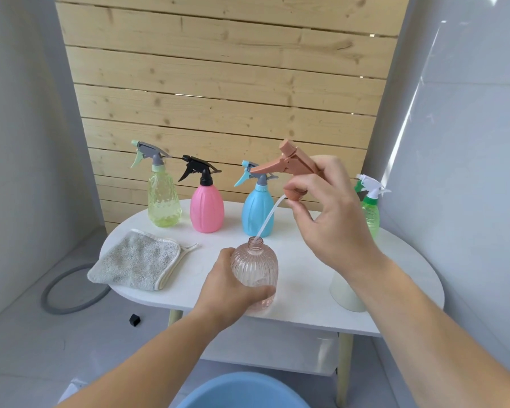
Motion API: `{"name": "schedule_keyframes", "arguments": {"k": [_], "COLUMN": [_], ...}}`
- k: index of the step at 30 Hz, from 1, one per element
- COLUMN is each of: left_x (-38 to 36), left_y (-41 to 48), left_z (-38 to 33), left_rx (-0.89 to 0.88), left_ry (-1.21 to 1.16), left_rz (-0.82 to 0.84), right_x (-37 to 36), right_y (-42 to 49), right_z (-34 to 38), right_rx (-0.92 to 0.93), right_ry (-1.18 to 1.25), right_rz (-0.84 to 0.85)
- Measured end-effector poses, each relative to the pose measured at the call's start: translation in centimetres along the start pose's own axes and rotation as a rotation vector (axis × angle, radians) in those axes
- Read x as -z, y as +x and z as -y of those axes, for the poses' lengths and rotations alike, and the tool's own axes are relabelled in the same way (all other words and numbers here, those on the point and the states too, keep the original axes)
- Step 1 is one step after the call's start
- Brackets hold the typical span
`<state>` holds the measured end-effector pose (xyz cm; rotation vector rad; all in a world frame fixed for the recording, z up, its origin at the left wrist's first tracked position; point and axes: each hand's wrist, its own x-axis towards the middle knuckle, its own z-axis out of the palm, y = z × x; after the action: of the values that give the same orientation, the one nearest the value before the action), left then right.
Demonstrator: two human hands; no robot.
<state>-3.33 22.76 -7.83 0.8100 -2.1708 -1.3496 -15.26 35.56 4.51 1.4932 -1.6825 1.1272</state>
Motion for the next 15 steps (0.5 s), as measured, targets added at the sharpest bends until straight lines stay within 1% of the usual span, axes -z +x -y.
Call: {"name": "schedule_keyframes", "arguments": {"k": [5, 7, 9, 11, 13, 15], "left_x": [0.0, 0.0, -0.1, -0.2, -0.3, -0.3], "left_y": [0.3, 0.4, 0.4, 0.4, 0.5, 0.7], "left_z": [-0.1, -0.2, -0.3, -0.2, 0.0, 0.1], "left_rx": [-0.012, -0.022, -0.028, -0.032, -0.034, -0.035], "left_ry": [-0.008, -0.015, -0.023, -0.029, -0.034, -0.04], "left_rz": [-0.012, -0.011, -0.001, 0.005, 0.009, 0.015], "right_x": [-0.7, -1.2, -1.9, -2.5, -3.0, -3.5], "right_y": [0.0, -0.3, -0.7, -1.0, -1.3, -1.7], "right_z": [1.8, 2.3, 2.3, 1.7, 0.8, -0.1], "right_rx": [0.112, 0.128, 0.046, -0.121, -0.293, -0.404], "right_ry": [0.014, 0.055, 0.137, 0.239, 0.311, 0.351], "right_rz": [0.068, 0.119, 0.183, 0.228, 0.235, 0.238]}}
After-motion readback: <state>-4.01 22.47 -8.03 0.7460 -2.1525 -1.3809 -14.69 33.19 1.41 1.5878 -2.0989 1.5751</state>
